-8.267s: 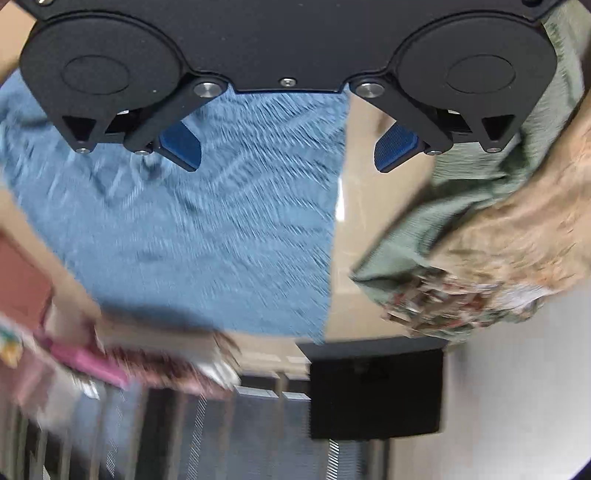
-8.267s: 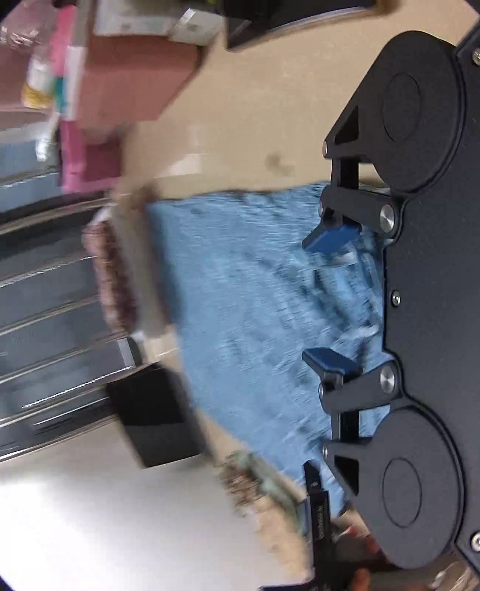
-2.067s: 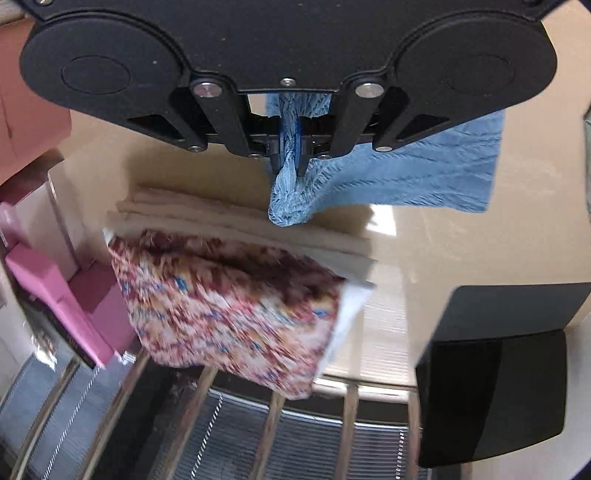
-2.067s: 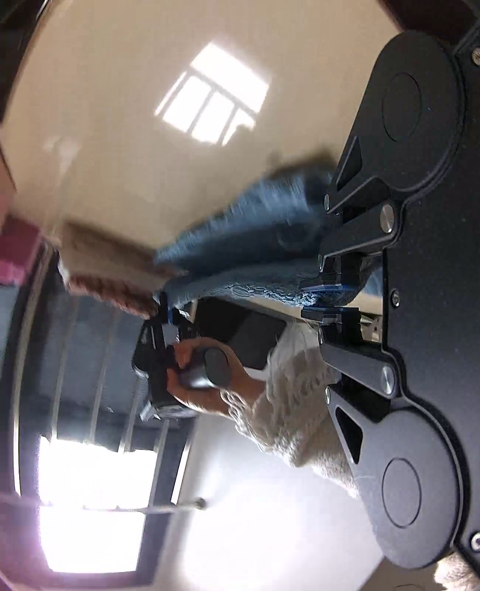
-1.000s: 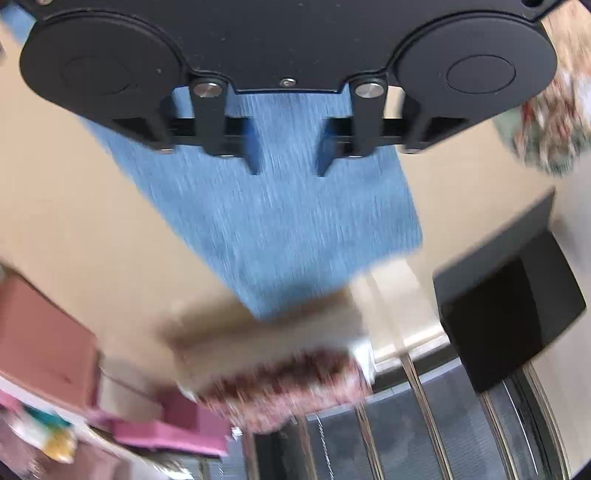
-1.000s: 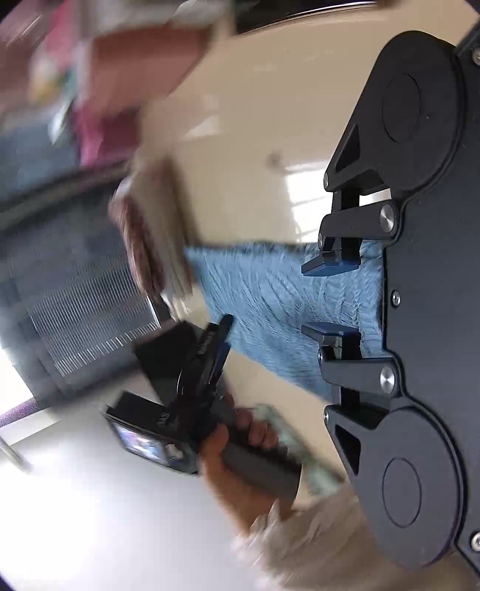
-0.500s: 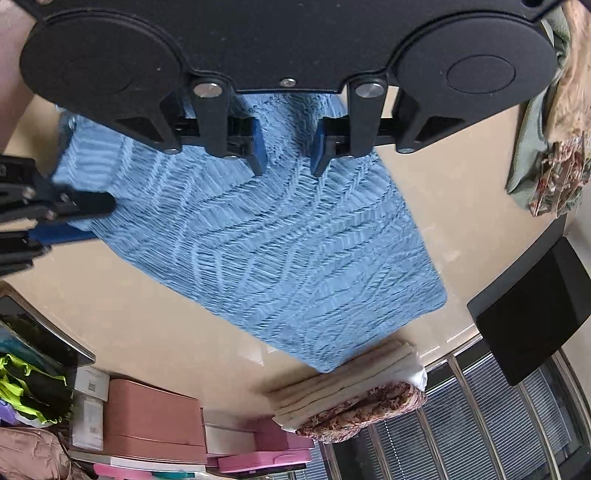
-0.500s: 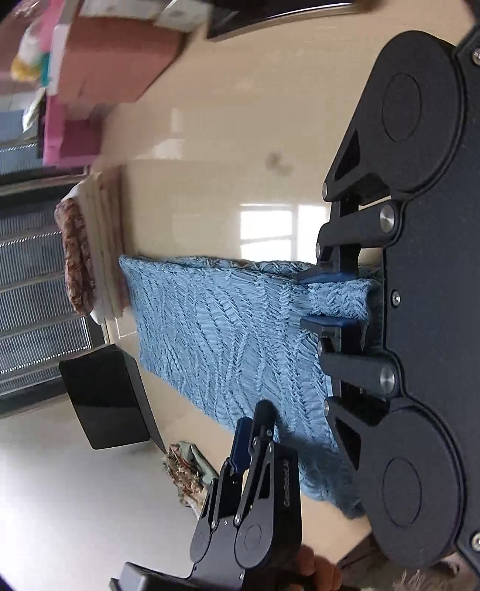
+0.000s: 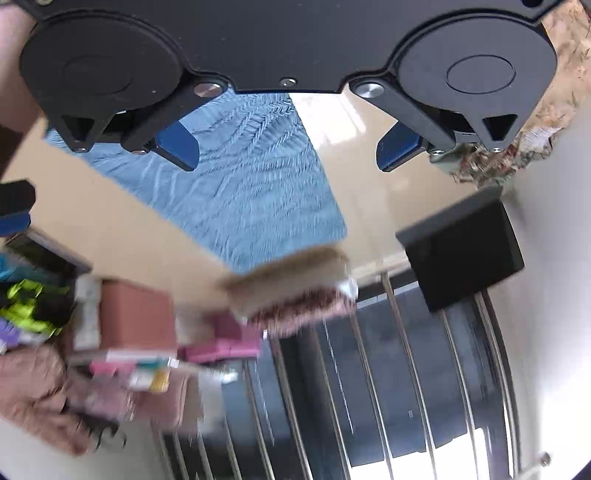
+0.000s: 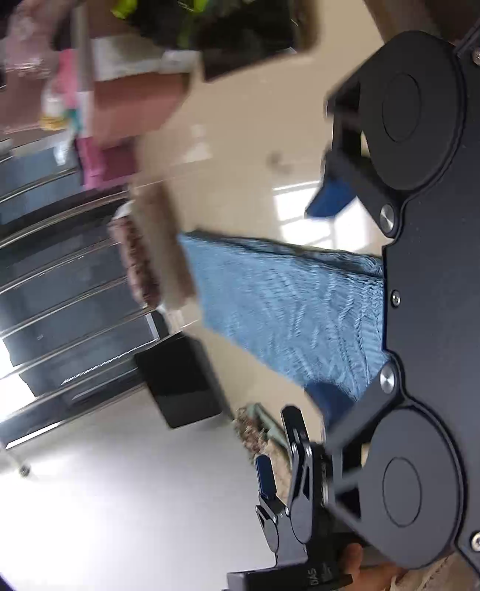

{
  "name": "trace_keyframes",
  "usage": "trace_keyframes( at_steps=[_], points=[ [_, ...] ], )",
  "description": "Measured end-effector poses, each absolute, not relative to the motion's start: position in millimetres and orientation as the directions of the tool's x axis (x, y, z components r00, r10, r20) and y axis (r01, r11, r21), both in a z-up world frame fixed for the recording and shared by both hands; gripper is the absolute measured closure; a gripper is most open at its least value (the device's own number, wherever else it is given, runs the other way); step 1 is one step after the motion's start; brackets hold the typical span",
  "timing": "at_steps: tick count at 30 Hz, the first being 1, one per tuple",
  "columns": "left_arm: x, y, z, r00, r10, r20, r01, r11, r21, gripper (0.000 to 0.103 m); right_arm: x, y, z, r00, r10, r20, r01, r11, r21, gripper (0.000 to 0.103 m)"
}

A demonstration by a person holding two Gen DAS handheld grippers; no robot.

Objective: Fold clothes
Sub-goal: 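Open both grippers and release the folded blue garment, then move both grippers to the strip's end and grasp its corners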

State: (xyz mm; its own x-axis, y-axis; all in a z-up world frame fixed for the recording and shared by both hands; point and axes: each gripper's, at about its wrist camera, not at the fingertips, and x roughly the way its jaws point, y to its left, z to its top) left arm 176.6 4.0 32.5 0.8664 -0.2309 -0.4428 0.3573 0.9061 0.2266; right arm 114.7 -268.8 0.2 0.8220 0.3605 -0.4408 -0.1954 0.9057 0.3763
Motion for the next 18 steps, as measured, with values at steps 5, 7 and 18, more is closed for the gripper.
trace_keyframes(
  at_steps=[5,7,18],
  points=[
    [138,21,36,0.885,-0.241,-0.398,0.325,0.932,0.159,0.000,88,-268,9,0.855,0.302,-0.422,-0.182,0.936,0.300,0.000],
    [125,24,33,0.885,-0.246,-0.395,0.320,0.938,0.133,0.000,82,-265,6,0.853,0.291,-0.434,-0.175,0.942,0.287,0.000],
    [79,30,27,0.886,-0.265,-0.381,0.308,0.950,0.054,0.000,57,-228,6,0.827,0.356,-0.435,-0.305,0.934,0.183,0.000]
  ],
)
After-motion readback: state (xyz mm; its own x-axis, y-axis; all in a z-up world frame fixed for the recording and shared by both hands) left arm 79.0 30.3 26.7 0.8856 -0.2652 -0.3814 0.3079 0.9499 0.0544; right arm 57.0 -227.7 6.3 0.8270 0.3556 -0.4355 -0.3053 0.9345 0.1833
